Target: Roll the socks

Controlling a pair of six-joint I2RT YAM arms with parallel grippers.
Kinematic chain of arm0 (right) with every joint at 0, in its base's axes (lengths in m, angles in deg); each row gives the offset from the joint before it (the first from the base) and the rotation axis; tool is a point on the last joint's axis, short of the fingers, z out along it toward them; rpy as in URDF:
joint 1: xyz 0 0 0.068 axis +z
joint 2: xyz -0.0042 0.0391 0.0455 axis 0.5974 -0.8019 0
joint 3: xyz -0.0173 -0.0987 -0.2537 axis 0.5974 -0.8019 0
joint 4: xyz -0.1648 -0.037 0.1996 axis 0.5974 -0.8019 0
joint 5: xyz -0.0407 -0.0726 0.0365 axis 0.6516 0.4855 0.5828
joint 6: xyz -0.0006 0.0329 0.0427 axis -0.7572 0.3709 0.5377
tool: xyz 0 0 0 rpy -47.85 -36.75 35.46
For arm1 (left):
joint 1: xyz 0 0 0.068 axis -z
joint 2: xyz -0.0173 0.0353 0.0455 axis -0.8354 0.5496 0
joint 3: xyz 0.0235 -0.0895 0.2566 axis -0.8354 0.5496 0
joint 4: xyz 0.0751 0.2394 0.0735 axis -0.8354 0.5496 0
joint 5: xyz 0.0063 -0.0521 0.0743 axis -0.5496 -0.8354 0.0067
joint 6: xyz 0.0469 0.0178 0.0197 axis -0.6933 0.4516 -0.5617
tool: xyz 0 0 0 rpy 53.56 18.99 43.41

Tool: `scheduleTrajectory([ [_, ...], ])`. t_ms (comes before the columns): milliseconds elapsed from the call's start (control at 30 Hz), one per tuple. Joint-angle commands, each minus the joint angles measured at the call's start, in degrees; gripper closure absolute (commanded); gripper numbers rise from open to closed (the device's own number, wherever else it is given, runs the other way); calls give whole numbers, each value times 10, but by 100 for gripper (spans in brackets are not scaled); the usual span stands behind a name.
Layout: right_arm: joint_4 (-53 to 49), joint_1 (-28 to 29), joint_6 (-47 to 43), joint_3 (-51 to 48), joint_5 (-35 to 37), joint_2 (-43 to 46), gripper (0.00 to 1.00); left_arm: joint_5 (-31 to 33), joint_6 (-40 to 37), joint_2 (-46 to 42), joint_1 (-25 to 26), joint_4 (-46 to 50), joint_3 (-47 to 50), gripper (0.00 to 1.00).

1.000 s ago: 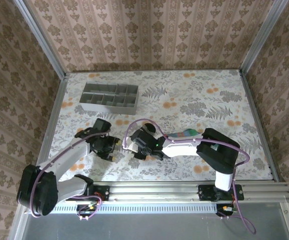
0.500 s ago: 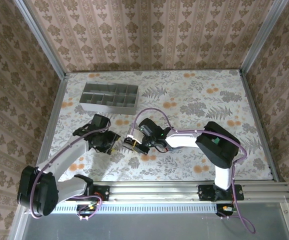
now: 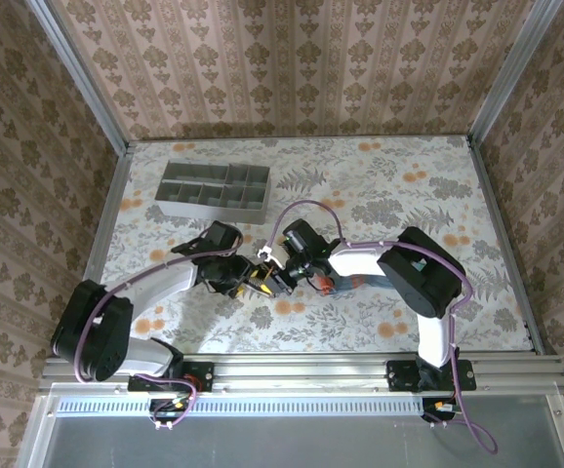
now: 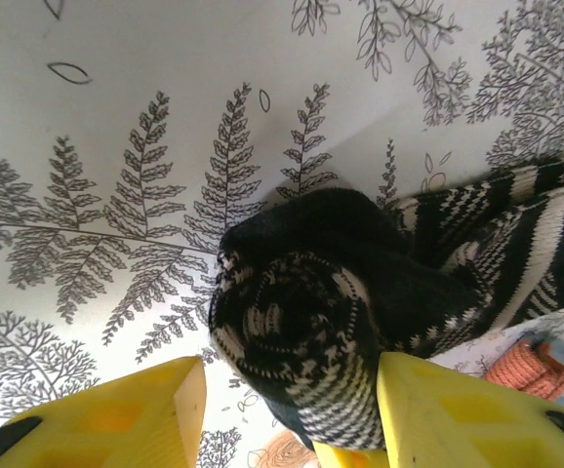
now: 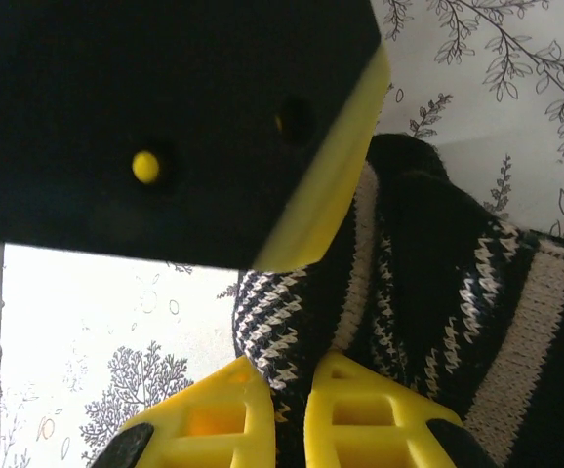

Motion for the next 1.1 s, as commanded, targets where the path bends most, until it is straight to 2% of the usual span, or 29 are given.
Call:
scheduleTrajectory([
  [0,-144,-9,19,-40,41,-54,100,-2,-15,13,6,-12,-12,51],
  [133,-150,-13,22,-36,37,-61,100,4,-15,29,11,-21,-7,54],
  [333,-155,-15,19,-27,46,-68,100,10,1,75,17,-2,13,66],
  [400,-156,-15,11,-20,58,-61,100,0,29,89,17,-6,34,79],
  [467,-154,-14,0,-15,75,-46,93,0,59,90,19,1,54,99],
  [567,-109,2,-28,-36,133,20,73,25,91,76,26,72,49,100],
  [667,-12,42,-66,-103,263,129,57,58,110,67,39,164,10,100],
  [733,22,69,-81,-131,327,174,51,68,128,76,48,212,-19,100],
  [867,29,133,-101,-146,424,202,48,60,140,127,58,266,-72,100],
  [1067,50,194,-111,-132,494,164,47,50,135,170,62,280,-106,100],
])
